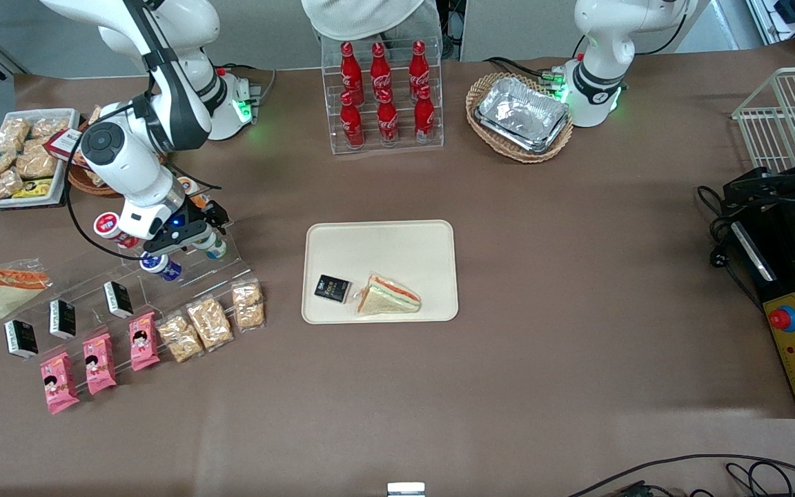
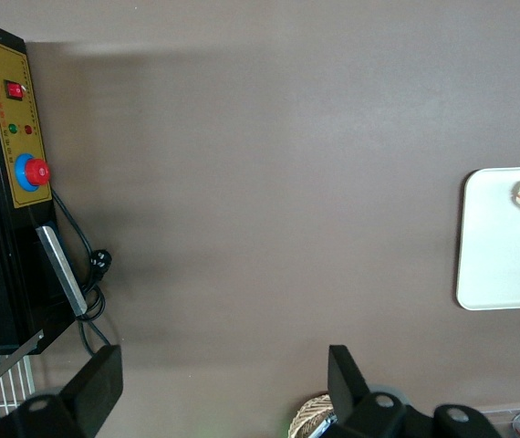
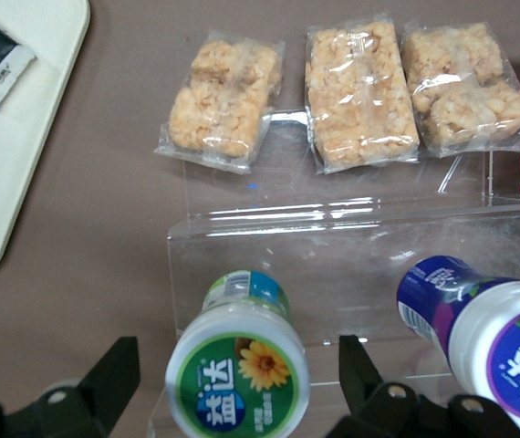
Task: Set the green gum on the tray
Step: 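Close the right gripper around the green-labelled gum bottle, then lift the gum bottle off the rack and carry it toward the cream tray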
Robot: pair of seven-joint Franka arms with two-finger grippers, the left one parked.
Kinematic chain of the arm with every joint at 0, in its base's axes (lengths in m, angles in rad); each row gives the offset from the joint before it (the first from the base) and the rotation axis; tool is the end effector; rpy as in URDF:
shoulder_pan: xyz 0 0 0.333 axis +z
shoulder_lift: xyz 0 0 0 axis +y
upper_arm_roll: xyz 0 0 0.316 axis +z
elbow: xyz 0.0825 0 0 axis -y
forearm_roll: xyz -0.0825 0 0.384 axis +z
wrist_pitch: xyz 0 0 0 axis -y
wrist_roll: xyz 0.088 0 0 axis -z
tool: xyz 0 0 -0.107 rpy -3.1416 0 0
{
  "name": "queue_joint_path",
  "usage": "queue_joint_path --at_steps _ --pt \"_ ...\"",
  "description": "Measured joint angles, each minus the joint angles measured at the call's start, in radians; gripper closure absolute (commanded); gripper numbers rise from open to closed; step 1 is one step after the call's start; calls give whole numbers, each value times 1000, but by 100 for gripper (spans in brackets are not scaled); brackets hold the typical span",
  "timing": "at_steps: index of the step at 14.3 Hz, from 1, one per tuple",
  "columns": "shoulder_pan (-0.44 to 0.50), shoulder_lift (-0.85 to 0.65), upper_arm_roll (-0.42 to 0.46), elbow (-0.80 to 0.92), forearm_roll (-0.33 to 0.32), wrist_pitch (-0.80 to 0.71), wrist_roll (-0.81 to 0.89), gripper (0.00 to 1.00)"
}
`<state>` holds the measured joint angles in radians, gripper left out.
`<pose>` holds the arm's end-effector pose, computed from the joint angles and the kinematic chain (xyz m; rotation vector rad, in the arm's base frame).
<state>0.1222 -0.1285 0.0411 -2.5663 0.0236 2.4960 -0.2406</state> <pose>0.4409 0.0723 0.3158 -3.0751 -0.5998 -0.0916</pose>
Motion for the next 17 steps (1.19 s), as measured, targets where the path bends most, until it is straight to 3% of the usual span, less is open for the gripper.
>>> queue_joint_path --at_steps 1,4,13,17 --pt "0 0 0 -5 0 4 0 63" --pt "0 0 0 -8 0 5 0 86" --pt "0 -2 0 3 0 -2 0 92" --pt "0 -31 -1 159 0 -250 3 92"
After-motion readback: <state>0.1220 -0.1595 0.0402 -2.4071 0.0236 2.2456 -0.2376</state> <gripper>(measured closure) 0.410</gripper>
